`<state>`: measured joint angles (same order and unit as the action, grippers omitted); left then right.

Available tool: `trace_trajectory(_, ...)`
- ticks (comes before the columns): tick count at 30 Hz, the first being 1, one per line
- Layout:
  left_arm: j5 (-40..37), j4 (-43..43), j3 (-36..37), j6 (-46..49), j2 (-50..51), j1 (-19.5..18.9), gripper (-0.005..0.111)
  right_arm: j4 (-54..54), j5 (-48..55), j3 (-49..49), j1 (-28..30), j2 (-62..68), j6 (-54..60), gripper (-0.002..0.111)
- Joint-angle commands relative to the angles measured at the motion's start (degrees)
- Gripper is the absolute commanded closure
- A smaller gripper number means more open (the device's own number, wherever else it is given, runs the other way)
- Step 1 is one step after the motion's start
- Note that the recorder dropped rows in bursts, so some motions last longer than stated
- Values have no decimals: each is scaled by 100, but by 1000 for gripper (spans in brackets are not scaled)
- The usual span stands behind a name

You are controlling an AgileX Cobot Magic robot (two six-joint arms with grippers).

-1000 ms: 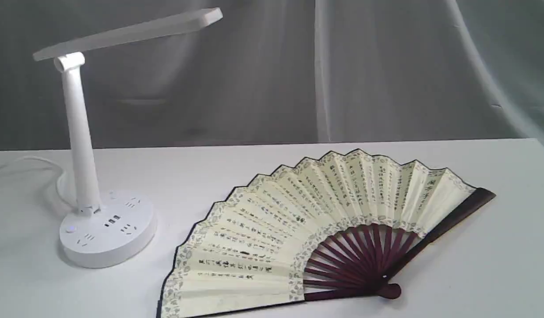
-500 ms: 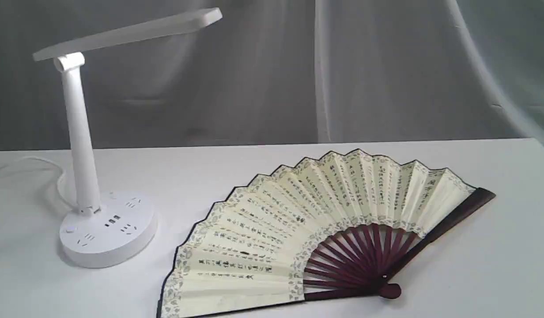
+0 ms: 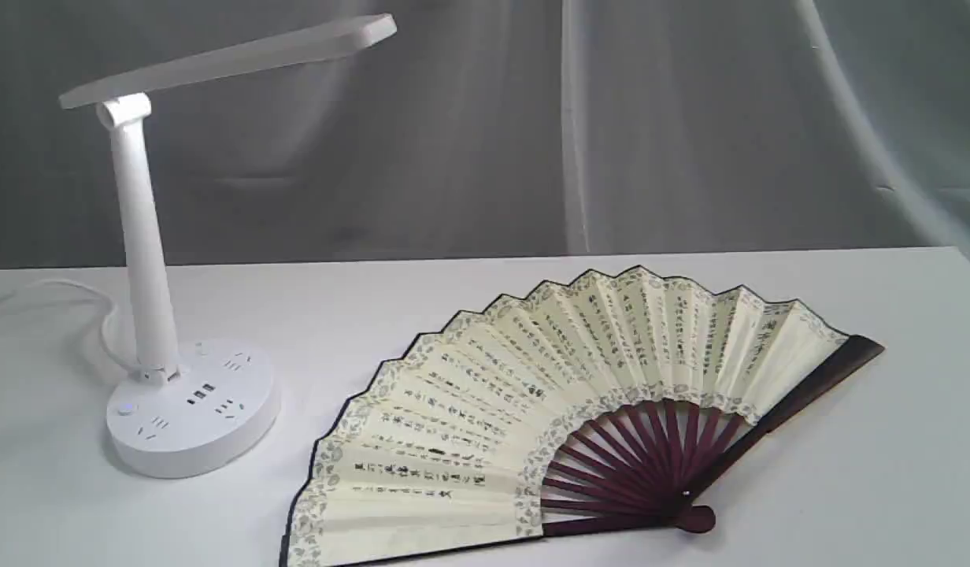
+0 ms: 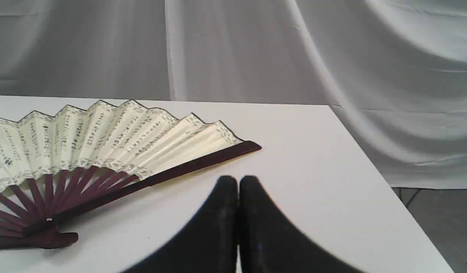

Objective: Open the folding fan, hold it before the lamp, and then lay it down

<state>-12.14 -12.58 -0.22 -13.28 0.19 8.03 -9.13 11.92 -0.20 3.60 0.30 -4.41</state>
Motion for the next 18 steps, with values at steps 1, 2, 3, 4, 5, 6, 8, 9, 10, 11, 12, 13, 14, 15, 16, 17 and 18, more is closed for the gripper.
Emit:
trace_trajectory(1, -8, 7, 22, -12, -19, -7, 107, 43, 29, 20, 33, -30, -14, 108)
trace_trajectory(2, -9, 37, 22, 73, -19, -7, 107, 43, 29, 20, 33, -30, -14, 108)
trace_trajectory(3, -9, 183, 22, 196, -19, -7, 107, 43, 29, 20, 33, -30, -14, 108)
trace_trajectory(4, -9, 332, 22, 367, -19, -7, 107, 43, 29, 20, 33, -30, -14, 108)
trace_trajectory(5, -9, 546, 22, 619, -19, -7, 107, 43, 29, 20, 33, -30, -14, 108)
trace_trajectory(6, -9, 700, 22, 788, -19, -7, 107, 43, 29, 20, 33, -30, -14, 108)
trace_trajectory(8, -9, 936, 22, 1134, -19, -7, 107, 43, 29, 20, 33, -30, -14, 108)
trace_trajectory(9, -9, 1048, 22, 1236, -19, -7, 107, 43, 29, 20, 33, -30, -14, 108)
trace_trajectory(10, -9, 1101, 22, 1292, -19, -7, 107, 43, 29, 20, 33, -30, -14, 108)
trace_trajectory(11, -9, 1101, 22, 1292, -19, -7, 107, 43, 29, 20, 33, -30, -14, 108)
trace_trajectory(12, -9, 1101, 22, 1292, -19, -7, 107, 43, 29, 20, 33, -30, -14, 108)
trace_trajectory(13, -9, 1101, 22, 1292, -19, -7, 107, 43, 29, 20, 33, -30, -14, 108)
trace_trajectory(14, -9, 1101, 22, 1292, -19, -7, 107, 43, 29, 20, 33, -30, -14, 108)
trace_trajectory(15, -9, 1101, 22, 1292, -19, -7, 107, 43, 29, 20, 33, -30, -4, 108)
trace_trajectory(16, -9, 1101, 22, 1292, -19, -7, 107, 43, 29, 20, 33, -30, -4, 108)
trace_trajectory(17, -9, 1101, 22, 1292, -19, -7, 107, 43, 29, 20, 33, -30, -4, 108)
trace_trajectory(18, 3, 1098, 22, 1328, -19, -7, 107, 43, 29, 20, 33, -30, -4, 108)
